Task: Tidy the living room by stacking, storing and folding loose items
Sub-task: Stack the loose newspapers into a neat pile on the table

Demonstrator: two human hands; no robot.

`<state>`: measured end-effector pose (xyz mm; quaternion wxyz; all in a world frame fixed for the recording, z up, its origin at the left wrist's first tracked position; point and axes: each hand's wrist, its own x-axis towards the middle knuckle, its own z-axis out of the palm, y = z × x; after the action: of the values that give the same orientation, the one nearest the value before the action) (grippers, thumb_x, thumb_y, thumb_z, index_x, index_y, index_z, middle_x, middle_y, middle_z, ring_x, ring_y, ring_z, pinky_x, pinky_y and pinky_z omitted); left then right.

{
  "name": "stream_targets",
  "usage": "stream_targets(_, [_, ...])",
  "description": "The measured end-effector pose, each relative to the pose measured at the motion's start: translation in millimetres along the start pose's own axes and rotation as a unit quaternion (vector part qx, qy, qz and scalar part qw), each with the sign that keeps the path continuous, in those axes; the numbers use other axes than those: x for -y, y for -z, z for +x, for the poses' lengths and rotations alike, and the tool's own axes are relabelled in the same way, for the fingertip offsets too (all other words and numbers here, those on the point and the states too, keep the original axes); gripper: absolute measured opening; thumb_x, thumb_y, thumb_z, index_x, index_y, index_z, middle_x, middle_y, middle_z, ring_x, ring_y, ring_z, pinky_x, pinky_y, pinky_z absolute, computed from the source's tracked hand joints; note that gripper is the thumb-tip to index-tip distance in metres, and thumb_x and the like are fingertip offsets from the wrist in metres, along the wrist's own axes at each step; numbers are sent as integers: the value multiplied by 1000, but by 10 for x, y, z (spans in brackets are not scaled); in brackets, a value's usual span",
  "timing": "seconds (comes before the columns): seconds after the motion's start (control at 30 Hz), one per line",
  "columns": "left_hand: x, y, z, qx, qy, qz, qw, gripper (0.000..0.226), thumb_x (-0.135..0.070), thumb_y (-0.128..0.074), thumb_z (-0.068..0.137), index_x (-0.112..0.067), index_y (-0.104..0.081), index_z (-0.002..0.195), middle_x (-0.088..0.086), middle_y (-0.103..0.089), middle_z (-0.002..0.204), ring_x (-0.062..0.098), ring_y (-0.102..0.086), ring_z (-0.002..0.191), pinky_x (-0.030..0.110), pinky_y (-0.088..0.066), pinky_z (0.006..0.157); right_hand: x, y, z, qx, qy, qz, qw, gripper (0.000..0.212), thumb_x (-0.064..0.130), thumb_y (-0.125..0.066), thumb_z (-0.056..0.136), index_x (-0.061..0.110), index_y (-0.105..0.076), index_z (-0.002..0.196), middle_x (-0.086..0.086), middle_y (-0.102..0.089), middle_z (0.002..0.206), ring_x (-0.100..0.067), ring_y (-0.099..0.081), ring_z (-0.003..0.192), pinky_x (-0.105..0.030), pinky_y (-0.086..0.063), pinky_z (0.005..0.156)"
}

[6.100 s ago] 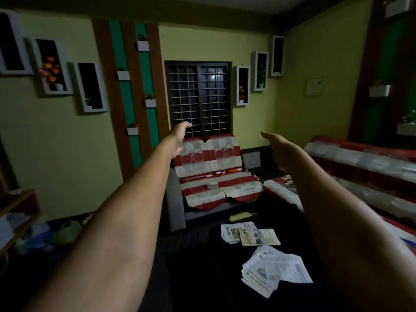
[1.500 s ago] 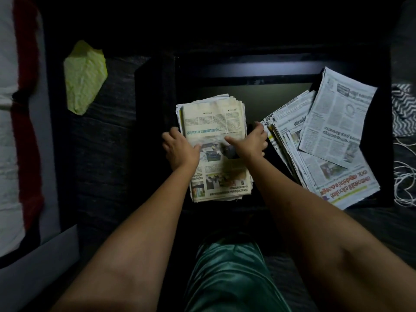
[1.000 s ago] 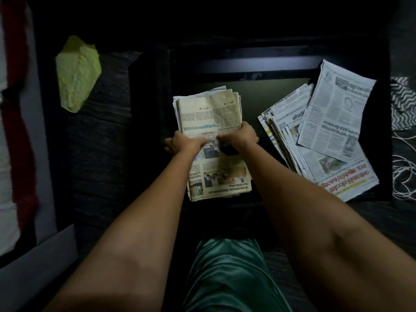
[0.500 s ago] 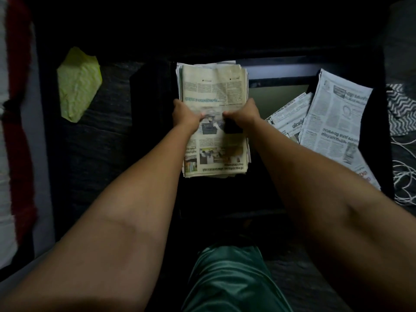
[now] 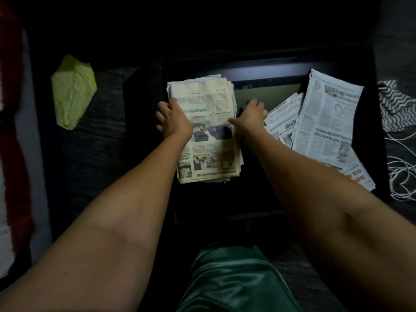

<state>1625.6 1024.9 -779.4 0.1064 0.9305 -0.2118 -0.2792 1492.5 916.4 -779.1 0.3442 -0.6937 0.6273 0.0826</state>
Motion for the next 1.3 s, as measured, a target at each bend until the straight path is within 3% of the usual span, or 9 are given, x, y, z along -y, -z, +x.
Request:
stream_targets(0.2, [-715, -91, -165, 52, -80, -45, 994, 30, -26, -62, 91, -16, -52, 118, 10, -42, 132, 29, -40, 123, 40, -40, 100, -426, 669, 110, -54, -84, 46, 994, 70, 29, -66, 88, 7, -28, 143, -15, -27, 147, -33, -28, 132, -38, -31, 107])
stream_targets(0.3, [-1159, -306, -288, 98, -99, -98, 985, 19, -25, -60, 92, -13, -61, 107, 12, -57, 120, 29, -55, 110, 36, -48, 91, -733, 990, 220, -66, -105, 54, 991, 66, 29, -63, 91, 7, -28, 142, -15, -26, 146, -33, -27, 132, -36, -31, 105])
stream_targets(0.47, [-1863, -824, -553, 160, -150, -93, 971, 25, -27, -56, 94, -9, -64, 111, 14, -53, 124, 27, -55, 109, 27, -40, 91, -1419, 1393, 452, -85, -186, 85, 975, 60, 23, -62, 91, 7, -30, 139, -16, -25, 147, -33, -24, 135, -37, -30, 107])
stream_targets(0.67, [-2367, -1425, -743, 216, -68, -76, 971, 49, -34, -56, 94, 0, -53, 129, 18, -45, 138, 33, -52, 119, 36, -41, 100, -2044, 1527, 633, -34, -241, 97, 965, 74, 32, -66, 87, 3, -24, 142, -19, -24, 149, -35, -26, 134, -35, -25, 109])
stream_targets(0.93, [-2698, -1650, -768, 169, 17, -81, 982, 57, -39, -60, 90, -13, -40, 137, 12, -34, 142, 33, -33, 132, 46, -30, 110, -2211, 1658, 980, -30, -231, 128, 964, 68, 40, -62, 89, 5, -34, 139, -15, -32, 146, -34, -32, 132, -42, -31, 106])
stream_targets(1.03, [-2734, -1504, -739, 98, 0, -126, 987, 38, -30, -52, 96, -10, -45, 128, 12, -40, 138, 31, -38, 127, 43, -34, 101, -2029, 1694, 1023, -69, -146, 165, 973, 54, 38, -60, 90, 10, -43, 134, -11, -38, 141, -31, -35, 129, -38, -32, 104])
stream_targets(1.13, [-2645, -1209, -699, 23, -12, -216, 976, 23, -17, -44, 100, -8, -43, 121, 12, -55, 125, 30, -54, 111, 37, -44, 81, -1774, 1632, 996, -78, -63, 239, 966, 49, 34, -67, 85, 11, -48, 123, -10, -47, 129, -26, -48, 116, -39, -44, 99])
stream_targets(1.2, [-2394, -921, -613, -31, -22, -210, 977, 23, -17, -43, 100, -10, -42, 122, 10, -59, 120, 28, -58, 104, 33, -41, 72, -1507, 1524, 912, -20, -30, 310, 950, 46, 28, -71, 84, 10, -46, 118, -7, -53, 120, -22, -56, 107, -37, -50, 91])
stream_targets(1.3, [-1806, -520, -426, -82, -19, -207, 975, 27, -18, -43, 100, -13, -43, 126, 9, -59, 122, 27, -57, 107, 32, -44, 77, -1004, 1263, 709, 87, 7, 398, 913, 44, 16, -73, 82, 11, -43, 114, -5, -57, 110, -21, -60, 102, -35, -53, 87])
